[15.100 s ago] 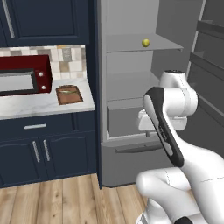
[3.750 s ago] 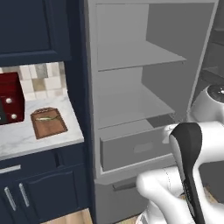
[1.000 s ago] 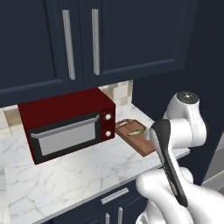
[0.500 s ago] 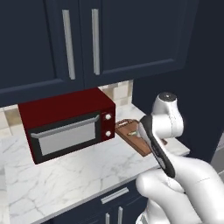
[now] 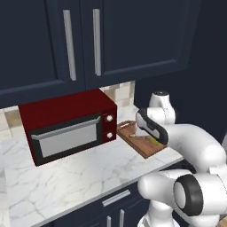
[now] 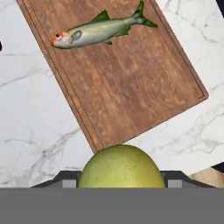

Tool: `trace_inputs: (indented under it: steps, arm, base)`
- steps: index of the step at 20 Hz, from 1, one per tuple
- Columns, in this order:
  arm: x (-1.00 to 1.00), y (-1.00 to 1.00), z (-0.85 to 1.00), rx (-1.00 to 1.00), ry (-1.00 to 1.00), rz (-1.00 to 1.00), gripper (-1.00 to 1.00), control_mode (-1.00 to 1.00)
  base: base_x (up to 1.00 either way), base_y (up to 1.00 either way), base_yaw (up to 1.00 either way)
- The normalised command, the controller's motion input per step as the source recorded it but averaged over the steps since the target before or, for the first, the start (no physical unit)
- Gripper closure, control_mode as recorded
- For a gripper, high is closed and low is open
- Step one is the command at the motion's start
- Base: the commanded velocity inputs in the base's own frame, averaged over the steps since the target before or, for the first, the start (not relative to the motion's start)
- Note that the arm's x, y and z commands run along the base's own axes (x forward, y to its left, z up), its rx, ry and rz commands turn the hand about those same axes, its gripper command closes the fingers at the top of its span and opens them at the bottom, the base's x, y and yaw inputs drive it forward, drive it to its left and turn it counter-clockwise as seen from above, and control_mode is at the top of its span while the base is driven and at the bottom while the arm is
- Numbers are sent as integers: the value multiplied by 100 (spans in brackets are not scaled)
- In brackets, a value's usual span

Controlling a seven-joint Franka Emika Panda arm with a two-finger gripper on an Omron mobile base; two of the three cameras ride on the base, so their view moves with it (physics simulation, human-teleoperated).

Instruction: Retrieve a lemon from the fridge and place it on the cutting board with the fish.

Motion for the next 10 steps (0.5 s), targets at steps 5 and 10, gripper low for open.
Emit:
trace_inputs:
  steps: [5,10]
  arm:
    - [25,0,-31,0,0,0,100,-100]
    - [9,0,-37,0,-5,0,100,-100]
  base:
    - [0,0,0]
    - [0,0,0]
